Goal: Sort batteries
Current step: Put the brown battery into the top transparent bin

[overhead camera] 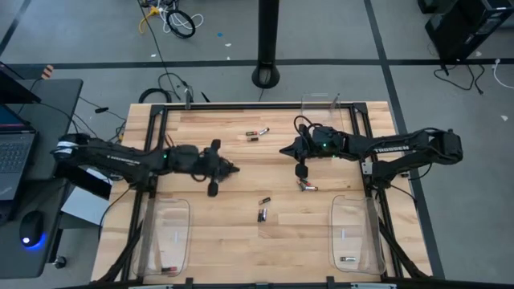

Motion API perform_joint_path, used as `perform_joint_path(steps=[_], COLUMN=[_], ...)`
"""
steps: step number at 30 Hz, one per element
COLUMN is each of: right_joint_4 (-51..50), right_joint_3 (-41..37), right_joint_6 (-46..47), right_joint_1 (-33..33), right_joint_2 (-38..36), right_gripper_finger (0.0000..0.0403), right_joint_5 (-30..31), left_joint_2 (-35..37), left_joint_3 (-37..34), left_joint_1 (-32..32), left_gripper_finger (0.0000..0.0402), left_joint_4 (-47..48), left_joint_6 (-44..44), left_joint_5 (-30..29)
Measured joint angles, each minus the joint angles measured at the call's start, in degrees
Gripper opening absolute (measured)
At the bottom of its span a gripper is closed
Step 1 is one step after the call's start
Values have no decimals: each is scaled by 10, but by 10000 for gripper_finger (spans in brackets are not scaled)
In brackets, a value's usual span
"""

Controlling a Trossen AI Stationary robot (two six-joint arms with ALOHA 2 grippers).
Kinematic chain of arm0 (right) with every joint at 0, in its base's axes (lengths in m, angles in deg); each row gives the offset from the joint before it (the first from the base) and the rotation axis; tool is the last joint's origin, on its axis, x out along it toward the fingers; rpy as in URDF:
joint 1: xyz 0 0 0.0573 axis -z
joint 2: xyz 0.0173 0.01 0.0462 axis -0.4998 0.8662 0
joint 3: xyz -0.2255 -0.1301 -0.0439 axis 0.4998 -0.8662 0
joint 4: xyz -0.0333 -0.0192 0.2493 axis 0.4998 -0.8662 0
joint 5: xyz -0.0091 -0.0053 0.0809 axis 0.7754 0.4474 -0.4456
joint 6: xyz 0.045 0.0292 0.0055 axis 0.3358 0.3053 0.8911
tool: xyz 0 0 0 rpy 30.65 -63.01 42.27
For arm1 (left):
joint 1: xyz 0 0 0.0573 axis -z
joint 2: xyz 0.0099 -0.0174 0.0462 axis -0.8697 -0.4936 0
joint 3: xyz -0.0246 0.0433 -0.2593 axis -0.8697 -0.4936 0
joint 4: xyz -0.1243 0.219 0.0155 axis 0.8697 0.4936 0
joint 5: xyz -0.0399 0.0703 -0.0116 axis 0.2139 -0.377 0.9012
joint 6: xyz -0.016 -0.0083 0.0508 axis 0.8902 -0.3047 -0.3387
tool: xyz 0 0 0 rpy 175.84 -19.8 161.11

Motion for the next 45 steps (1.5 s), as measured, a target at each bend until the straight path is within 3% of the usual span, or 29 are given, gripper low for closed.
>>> perform_joint_path(steps=[6,10,18,30,35,45], right_joint_4=[6,-1,-21,-57,-61,-104], right_joint_3=[0,0,0,58,66,66], right_joint_6=[10,22,33,60,68,120], right_joint_1=[11,20,31,29,26,-67], right_joint_2=[0,0,0,0,0,21], right_gripper_finger=[13,16,35,75,83,110], right_joint_5=[6,48,49,56,16,13], left_joint_2=[-11,-32,-73,-76,-76,-76], left_joint_3=[-18,-30,-36,-36,-36,-36], left_joint_1=[-70,-103,-129,-132,-133,-133], left_gripper_finger=[1,1,1,2,2,2], left_joint_4=[-18,-24,-91,-93,-93,-96], left_joint_6=[-12,-3,-1,-1,-14,-18], left_joint_5=[61,97,99,83,58,55])
